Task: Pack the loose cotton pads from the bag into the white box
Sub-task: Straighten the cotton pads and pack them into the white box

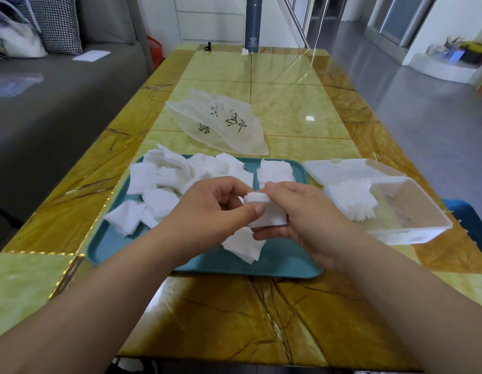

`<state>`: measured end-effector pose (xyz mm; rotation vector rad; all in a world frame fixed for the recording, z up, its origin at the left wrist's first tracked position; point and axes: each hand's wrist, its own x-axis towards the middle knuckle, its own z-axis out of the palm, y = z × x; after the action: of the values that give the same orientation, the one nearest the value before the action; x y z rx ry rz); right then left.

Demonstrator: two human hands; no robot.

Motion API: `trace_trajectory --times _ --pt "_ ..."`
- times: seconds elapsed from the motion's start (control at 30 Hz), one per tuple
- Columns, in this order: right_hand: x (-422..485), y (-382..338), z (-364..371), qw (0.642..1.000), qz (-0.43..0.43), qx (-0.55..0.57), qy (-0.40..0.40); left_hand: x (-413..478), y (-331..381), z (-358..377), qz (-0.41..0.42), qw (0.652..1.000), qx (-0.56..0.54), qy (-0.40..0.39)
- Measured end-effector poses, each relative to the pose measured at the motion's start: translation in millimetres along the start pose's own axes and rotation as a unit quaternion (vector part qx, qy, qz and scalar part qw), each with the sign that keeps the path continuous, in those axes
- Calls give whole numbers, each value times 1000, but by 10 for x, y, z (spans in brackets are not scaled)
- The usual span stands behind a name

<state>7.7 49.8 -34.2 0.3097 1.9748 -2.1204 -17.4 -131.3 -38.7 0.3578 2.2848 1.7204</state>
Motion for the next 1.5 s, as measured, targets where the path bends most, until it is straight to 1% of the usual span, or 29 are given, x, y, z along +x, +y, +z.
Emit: trace_trajectory --times 0.07,0.13,0.2,0.27,0.3,0.33,0.4,0.43,0.57,0.77,0.9,1.1,1.17,1.23,1.33,1.4,1.5 --pt "5 5 -9 1000 -2 -2 -4 7 -6 1 4 1000 12 6" --pt "-13 2 -30 1000 -11 0 -25 15 -12 -6 2 1000 23 21" --pt "-35 13 -49 998 -41 -35 -34 22 -17 -20 -7 998 43 40" --pt "-29 47 -70 994 -75 -85 -4 21 -38 -49 -19 996 73 56" --pt "-17 67 -86 991 -84 -106 19 19 -54 -65 -25 991 119 61" --pt "-8 85 -97 988 -85 -124 41 10 -72 -86 -33 979 192 59" --pt "12 109 -123 987 -79 -123 69 -24 -85 -86 -59 939 337 36" --pt "20 115 -134 988 -77 -112 77 -37 -88 -63 -71 923 377 26" --pt "27 144 -155 991 -63 -90 81 -26 -100 72 -99 893 438 3" --pt "17 170 -160 991 -58 -96 72 -46 -64 141 -101 904 416 -15" --pt "26 163 -169 990 -58 -99 83 -66 -66 118 -84 911 404 -4" --pt "14 163 -199 988 -56 -115 92 -80 -18 153 -55 901 429 8" --pt "14 165 -214 987 -55 -118 96 -73 -5 135 -36 909 415 23" --pt "9 169 -237 987 -52 -116 101 -78 13 88 -26 923 381 36" --pt "-3 162 -262 989 -47 -86 107 -96 34 -23 -17 952 299 67" --pt "-8 148 -265 991 -39 -57 112 -111 58 -84 0 972 219 81" --pt "1 141 -261 992 -45 -45 106 -125 97 -123 5 994 91 63"
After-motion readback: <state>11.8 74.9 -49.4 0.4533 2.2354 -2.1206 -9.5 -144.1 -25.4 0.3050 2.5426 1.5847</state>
